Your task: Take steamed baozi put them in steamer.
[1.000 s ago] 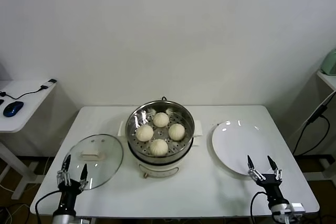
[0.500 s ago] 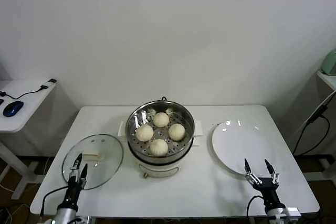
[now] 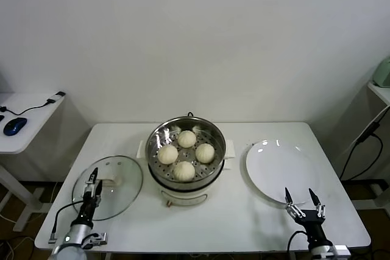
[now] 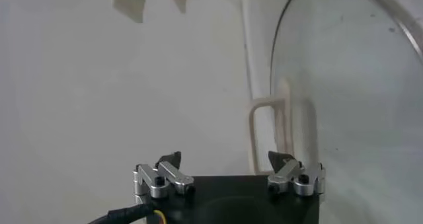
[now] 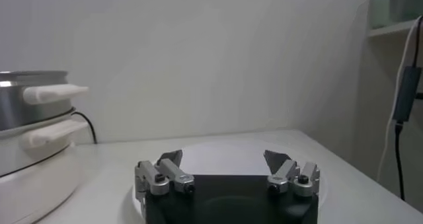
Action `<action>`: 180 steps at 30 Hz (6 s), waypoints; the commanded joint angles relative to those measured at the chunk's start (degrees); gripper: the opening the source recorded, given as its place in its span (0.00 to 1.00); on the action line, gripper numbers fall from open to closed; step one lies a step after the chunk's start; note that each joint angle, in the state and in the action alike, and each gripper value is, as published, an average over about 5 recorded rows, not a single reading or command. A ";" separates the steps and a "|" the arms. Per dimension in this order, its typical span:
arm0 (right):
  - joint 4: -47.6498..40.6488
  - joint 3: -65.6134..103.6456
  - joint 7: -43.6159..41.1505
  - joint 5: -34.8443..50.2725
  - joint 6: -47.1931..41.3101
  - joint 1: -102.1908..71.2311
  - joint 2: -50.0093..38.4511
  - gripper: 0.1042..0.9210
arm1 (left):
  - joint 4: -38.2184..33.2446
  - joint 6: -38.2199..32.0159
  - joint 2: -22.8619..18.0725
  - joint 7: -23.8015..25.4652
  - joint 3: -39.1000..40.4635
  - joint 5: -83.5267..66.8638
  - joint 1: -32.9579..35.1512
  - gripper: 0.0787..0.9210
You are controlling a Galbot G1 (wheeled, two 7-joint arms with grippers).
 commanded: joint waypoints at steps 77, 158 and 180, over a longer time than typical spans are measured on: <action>3.86 -1.00 5.73 -7.39 -4.30 -0.59 1.02 0.88 | -46.76 40.66 -0.88 39.94 31.35 5.74 -9.12 0.06; -0.10 0.34 3.67 -6.69 1.58 -0.88 1.84 0.88 | -23.94 43.63 -16.11 38.06 38.40 18.63 -14.99 0.26; 3.01 -1.54 5.24 -6.48 0.23 -2.06 -0.49 0.88 | -43.35 29.28 -6.82 25.28 33.74 -13.67 -4.96 0.88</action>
